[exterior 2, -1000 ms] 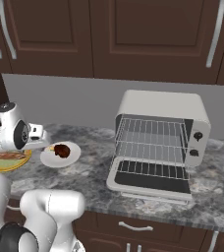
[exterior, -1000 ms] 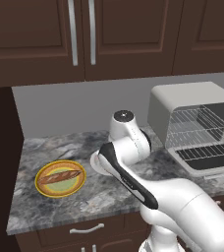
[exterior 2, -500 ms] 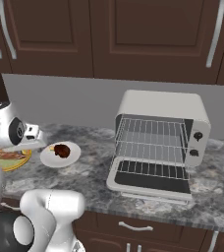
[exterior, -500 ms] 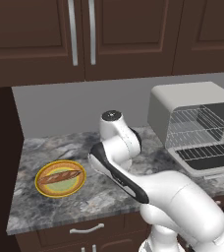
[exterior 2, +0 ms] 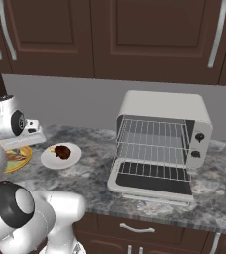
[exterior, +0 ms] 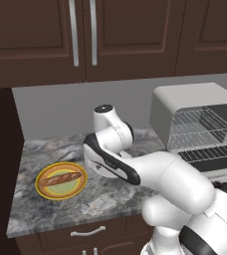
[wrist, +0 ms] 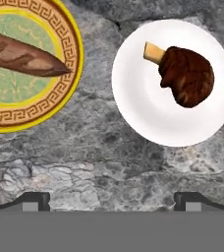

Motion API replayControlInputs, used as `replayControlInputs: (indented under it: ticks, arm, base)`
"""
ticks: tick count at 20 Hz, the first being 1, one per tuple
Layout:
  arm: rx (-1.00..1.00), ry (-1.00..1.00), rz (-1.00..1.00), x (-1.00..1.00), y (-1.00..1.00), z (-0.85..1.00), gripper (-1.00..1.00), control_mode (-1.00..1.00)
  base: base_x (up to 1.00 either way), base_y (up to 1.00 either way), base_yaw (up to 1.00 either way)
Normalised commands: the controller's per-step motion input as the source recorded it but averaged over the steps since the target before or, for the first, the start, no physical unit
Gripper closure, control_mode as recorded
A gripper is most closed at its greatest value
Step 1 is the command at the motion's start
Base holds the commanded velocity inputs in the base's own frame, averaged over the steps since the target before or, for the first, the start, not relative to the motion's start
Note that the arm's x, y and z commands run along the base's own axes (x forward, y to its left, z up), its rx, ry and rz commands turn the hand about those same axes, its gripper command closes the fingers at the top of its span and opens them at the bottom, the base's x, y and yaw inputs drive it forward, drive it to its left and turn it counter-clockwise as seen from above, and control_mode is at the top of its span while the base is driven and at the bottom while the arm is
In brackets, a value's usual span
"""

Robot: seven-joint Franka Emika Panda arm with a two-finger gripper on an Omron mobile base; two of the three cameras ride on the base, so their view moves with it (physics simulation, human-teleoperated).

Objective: Open the toaster oven door. Place the baguette on the bottom rack in the toaster oven and place the steak on the top rack.

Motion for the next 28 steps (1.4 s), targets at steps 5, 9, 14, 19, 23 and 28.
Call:
replayControlInputs:
  ticks: [5,9,14,19,23,28]
  arm:
    - [0.00,0.09,0.30,0.04,0.44,0.00,-1.00,-1.00]
    - [0.00,-0.01,0.05,-0.07,0.53,-0.02,-1.00,-1.00]
    - [0.00,0.00,0.21,-0.01,0.57,-0.10,-1.00,-1.00]
    - [0.00,-0.07,0.29,0.01,0.52,-0.25,-1.00,-1.00]
    - [0.00,0.00,0.37,0.01,0.42,-0.23,-1.00,-1.00]
    - [0.01,-0.03,0.12,0.12,0.34,-0.31,-1.00,-1.00]
  base:
    - [0.00,0.00,0.00]
    - [0.00,0.00,0.00]
    - [0.00,0.00,0.00]
    - [0.00,0.00,0.00]
    - [0.00,0.00,0.00]
    - [0.00,0.00,0.00]
